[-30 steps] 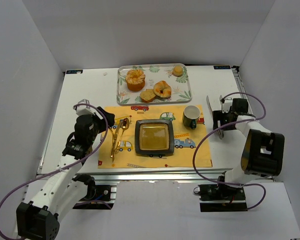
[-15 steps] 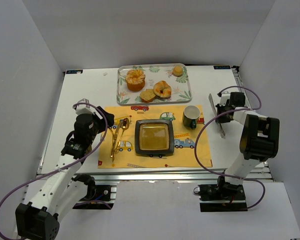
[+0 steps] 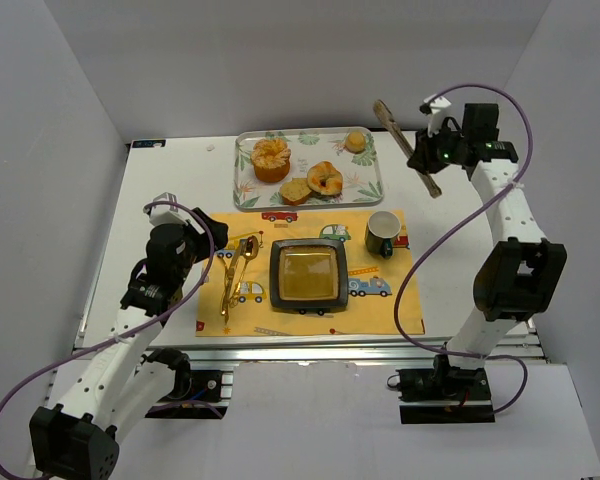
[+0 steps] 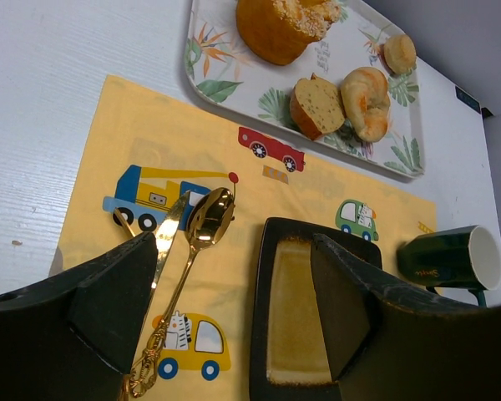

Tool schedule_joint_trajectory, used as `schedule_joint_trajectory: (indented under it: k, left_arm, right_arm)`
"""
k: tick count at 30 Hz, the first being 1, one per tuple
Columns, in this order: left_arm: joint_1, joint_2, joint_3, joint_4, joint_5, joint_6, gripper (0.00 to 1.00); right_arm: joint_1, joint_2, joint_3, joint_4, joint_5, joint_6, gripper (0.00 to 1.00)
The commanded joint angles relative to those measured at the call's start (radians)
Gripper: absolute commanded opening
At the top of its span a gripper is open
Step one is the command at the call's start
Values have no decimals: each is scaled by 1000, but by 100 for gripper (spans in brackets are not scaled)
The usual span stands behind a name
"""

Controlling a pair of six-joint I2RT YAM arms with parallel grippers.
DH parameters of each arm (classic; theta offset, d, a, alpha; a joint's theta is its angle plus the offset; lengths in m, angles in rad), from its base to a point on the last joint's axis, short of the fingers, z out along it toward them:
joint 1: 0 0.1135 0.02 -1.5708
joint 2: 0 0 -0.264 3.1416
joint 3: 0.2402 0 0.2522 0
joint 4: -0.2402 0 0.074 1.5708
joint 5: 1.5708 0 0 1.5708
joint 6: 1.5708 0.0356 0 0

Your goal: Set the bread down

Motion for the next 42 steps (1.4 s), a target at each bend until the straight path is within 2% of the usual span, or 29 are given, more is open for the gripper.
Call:
schedule_joint_trajectory:
  k: [1,6,12,20,22,27,35,42]
  left_arm:
    - [1,-22,35,-5,-17,3,83]
    - [1,-40,32,-20,-25,-5,83]
    - [1,-70,35,-58,-47,-12,83]
    - [1,-74,33,-74,-64,-25,83]
    - [1,-68,35,-72,-65,-25,83]
    - [1,-48,33,-57,-60,-20,83]
    - [1,-25,15,-16,-44,-12,84]
    - [1,-27,-8,-2,-34,-8,84]
  right_arm:
    - [72,58,98,-130,-109,68,30]
    - [138,99,133,-118,-138,125,34]
    - [142,191,231,-112,-163,180,38]
    - [175,248,291,-170,-161,177,37]
    - [215,248,297,-196,-128,137,37]
    - [305,190,248,-161,98,131,32]
    - [445,34,-3,-49,404,-8,32]
    - [507,-46,-152,54,532,-81,36]
